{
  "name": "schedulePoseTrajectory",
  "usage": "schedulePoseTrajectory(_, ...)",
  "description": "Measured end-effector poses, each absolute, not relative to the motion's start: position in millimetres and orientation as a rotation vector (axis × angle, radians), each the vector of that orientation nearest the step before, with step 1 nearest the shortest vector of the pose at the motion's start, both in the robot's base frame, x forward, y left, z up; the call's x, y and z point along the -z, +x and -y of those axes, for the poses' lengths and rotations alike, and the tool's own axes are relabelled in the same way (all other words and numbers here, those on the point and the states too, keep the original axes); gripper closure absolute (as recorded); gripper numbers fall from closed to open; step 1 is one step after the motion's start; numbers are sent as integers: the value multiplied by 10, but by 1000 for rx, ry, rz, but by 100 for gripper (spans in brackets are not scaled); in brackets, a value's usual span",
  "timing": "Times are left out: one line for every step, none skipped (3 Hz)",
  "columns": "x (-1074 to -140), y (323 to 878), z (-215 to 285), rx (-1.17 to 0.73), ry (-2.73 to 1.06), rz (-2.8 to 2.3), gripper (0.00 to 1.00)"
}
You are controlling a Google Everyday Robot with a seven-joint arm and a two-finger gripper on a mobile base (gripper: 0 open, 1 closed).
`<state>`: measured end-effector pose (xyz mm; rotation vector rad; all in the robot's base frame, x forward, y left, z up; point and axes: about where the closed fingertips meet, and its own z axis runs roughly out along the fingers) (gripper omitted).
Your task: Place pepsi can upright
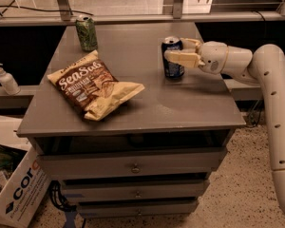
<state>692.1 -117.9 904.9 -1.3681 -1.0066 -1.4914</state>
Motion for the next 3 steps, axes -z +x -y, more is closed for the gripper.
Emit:
schedulePoseTrajectory(-9036,6905,1209,1484,-1359,1028,36)
schedulePoseTrajectory(-9023,6893,1227,1474,-1354,1042,13)
schedulePoseTrajectory(-9012,6881,1228,1460,-1350,1057,0)
